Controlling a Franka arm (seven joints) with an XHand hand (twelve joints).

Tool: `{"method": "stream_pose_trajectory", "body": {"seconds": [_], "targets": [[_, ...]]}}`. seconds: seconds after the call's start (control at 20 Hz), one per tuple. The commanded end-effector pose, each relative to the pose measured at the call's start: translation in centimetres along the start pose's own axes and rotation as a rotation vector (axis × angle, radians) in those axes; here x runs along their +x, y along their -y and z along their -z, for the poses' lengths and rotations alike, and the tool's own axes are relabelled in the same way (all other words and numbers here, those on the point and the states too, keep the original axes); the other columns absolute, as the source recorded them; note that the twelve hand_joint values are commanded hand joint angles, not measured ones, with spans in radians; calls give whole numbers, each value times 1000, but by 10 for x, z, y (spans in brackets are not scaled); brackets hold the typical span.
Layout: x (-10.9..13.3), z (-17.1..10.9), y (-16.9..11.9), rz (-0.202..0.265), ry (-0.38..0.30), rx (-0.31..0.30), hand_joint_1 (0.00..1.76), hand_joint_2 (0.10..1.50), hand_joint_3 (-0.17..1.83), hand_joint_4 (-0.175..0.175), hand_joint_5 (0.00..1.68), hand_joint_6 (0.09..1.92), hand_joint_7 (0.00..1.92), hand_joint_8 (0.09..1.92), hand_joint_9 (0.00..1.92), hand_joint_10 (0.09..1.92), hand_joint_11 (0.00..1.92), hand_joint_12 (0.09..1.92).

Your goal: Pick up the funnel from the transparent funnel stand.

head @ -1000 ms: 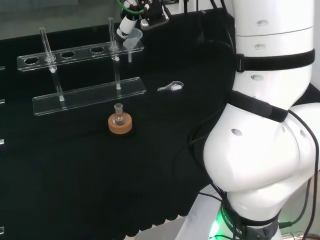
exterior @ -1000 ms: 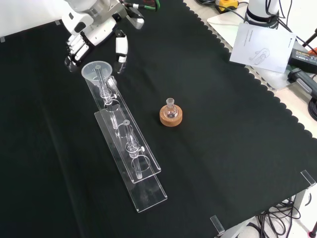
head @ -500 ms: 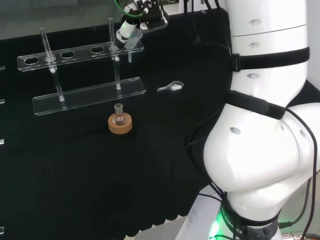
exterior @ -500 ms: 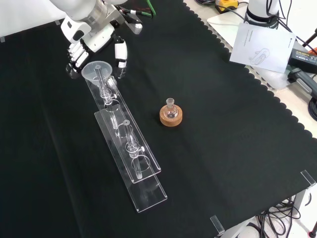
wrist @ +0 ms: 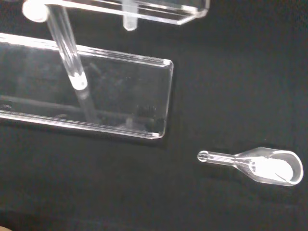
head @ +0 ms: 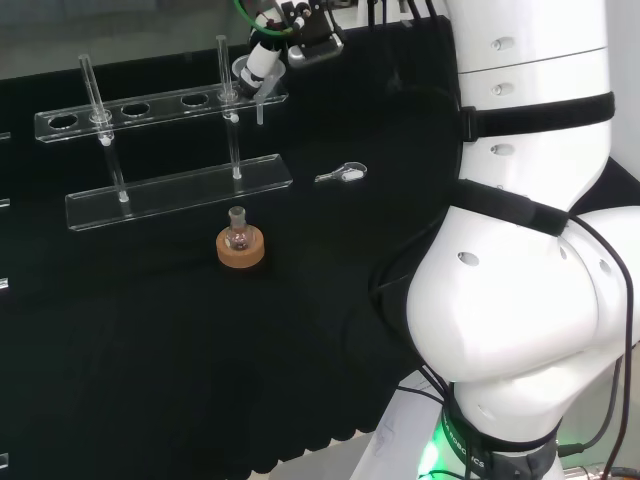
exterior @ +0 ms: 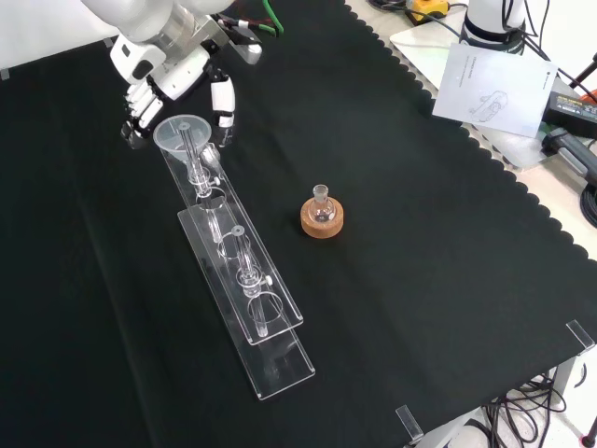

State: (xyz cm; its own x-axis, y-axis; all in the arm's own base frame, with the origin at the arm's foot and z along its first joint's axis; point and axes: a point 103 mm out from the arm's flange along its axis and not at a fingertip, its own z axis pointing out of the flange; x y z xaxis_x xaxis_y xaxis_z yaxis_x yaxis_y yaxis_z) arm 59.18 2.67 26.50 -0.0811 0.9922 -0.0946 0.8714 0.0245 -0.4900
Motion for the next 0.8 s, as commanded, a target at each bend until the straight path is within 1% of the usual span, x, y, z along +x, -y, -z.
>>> {"method": "stream_pose_trajectory", "body": {"seconds": [0.05, 0.25, 0.5, 0.65, 0.7, 0.8], "targets": [[-3, -3, -3, -6, 12, 10, 545, 748, 234, -33, 102, 87, 0, 377, 180, 834, 138, 1515], [17, -2, -5, 1, 23, 4, 551, 747, 247, -38, 131, 87, 0, 494, 264, 794, 158, 1509], [19, -2, -5, -5, 42, -17, 560, 746, 261, -41, 149, 87, 0, 582, 346, 756, 182, 1499], [20, -2, -4, -19, 72, -30, 598, 749, 287, -51, 220, 87, 53, 677, 477, 696, 223, 1476], [22, -1, -4, -21, 100, -34, 625, 755, 301, -53, 247, 87, 84, 696, 523, 675, 241, 1465], [18, -1, -3, -38, 116, -42, 681, 766, 334, -57, 287, 87, 133, 713, 589, 643, 270, 1448]]}}
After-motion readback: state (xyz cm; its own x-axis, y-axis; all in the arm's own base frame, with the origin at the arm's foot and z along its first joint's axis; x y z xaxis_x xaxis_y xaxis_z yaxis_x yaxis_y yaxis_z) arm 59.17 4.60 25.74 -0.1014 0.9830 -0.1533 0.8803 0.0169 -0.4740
